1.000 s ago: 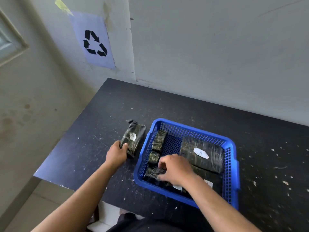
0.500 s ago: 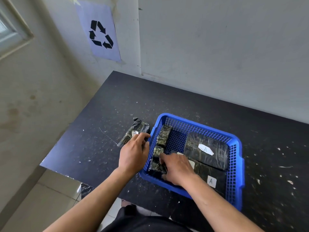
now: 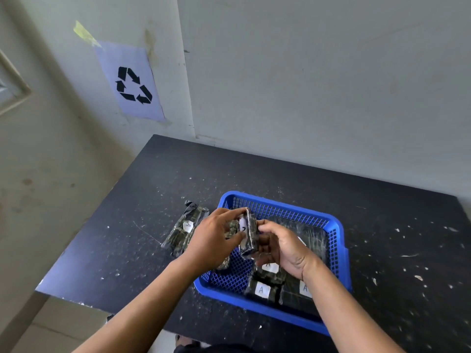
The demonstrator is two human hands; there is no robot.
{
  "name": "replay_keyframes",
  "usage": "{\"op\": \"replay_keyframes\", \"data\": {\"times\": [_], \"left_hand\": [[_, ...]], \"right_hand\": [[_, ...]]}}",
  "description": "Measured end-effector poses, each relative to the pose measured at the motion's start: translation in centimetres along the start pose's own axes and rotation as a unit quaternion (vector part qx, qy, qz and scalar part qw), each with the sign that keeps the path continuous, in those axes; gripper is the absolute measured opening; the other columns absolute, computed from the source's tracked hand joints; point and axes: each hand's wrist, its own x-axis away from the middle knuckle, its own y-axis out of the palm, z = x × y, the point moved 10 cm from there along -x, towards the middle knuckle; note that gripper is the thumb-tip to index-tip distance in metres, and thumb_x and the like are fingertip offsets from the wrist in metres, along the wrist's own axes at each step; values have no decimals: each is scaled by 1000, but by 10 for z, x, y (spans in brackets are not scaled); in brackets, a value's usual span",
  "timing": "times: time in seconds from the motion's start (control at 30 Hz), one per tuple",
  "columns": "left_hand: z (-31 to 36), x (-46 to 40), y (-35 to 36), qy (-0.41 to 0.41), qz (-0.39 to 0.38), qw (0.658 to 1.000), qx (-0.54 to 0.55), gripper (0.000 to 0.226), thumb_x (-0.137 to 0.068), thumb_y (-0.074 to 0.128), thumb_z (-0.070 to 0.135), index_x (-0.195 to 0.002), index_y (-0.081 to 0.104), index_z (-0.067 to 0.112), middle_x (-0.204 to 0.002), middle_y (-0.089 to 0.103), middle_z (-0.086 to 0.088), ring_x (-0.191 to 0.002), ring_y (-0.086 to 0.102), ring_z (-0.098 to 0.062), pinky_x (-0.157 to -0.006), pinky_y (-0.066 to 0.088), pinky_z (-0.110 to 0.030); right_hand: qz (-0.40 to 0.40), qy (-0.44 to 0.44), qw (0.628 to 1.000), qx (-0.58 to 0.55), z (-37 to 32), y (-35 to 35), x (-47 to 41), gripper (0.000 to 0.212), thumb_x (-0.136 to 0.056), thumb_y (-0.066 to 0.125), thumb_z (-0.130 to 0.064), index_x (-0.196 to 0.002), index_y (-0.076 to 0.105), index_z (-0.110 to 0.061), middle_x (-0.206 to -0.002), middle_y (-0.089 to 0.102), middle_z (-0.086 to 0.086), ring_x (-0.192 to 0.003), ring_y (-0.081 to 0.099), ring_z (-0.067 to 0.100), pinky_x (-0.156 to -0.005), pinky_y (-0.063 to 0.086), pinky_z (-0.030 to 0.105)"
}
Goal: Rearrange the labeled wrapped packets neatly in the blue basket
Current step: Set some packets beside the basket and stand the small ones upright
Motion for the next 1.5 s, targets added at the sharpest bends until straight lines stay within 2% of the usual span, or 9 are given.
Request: {"op": "replay_keyframes", "data": {"times": [0.13,0.37,0.47,0.6,0.67,0.77,1.07,1.33,1.5], "left_hand": [[6,-4,1,5,-11,1000,-15,54,-86,72,39,-136,51,43,-107,52,23,-85,53,7,-67,36,-8],[3,3,11,10,-31,999,-30,55,-88,69,35,-136,47,51,-110,56,20,-86,54,4,-68,42,-14],[-7,10,6,21,-2,992,-126,54,-92,60,21,-139,46,44,-120,60,11,-98,56,-10,-83,51,-28],[-31,22,30,66,-84,916,-387,60,-83,68,49,-137,46,38,-147,39,-6,-140,26,-30,-118,18,-50],[-44,24,47,72,-147,883,-439,67,-78,67,64,-134,48,33,-156,22,-16,-148,5,-36,-119,-1,-59],[-53,19,58,66,-181,860,-473,65,-78,73,54,-133,48,28,-162,5,-19,-148,-10,-40,-115,-11,-61],[-45,-8,52,79,-159,858,-482,27,-81,73,38,-106,67,29,-149,33,-13,-139,19,-37,-115,21,-54],[-45,-9,52,90,-167,881,-434,29,-80,69,38,-107,69,30,-141,44,-6,-137,19,-35,-104,42,-45],[-51,-1,52,106,-189,881,-420,50,-75,72,52,-119,63,32,-150,35,-9,-144,9,-37,-114,30,-50]], "right_hand": [[6,-20,998,56,-8,-1,3,57,-76,79,-52,-113,67,-10,-89,75,11,-77,68,29,-53,57,33],[63,-17,992,111,-1,-16,-3,13,-88,68,-20,-97,76,-20,-86,76,10,-76,72,30,-48,55,30],[99,-23,961,258,-2,-21,-6,12,-95,61,-17,-97,70,-25,-84,72,3,-63,67,17,-47,54,30],[110,-37,880,461,-2,-21,-5,26,-88,70,-24,-110,56,-28,-96,70,-3,-53,54,6,-55,42,27],[85,-13,881,465,8,-17,-7,21,-83,75,-23,-98,61,-24,-92,74,1,-66,64,18,-65,46,35],[53,13,866,498,22,-6,-11,15,-83,77,-23,-93,67,-23,-91,76,0,-85,71,22,-77,55,41],[47,-22,827,561,53,33,-30,19,-94,66,-24,-109,72,-14,-109,70,7,-100,64,27,-82,53,41],[126,-94,790,593,49,36,-36,7,-93,65,-19,-90,70,-16,-89,71,6,-83,65,26,-64,40,31],[112,-161,749,633,52,46,-29,16,-94,65,-29,-88,76,-19,-97,63,-1,-85,62,19,-70,51,32]]}}
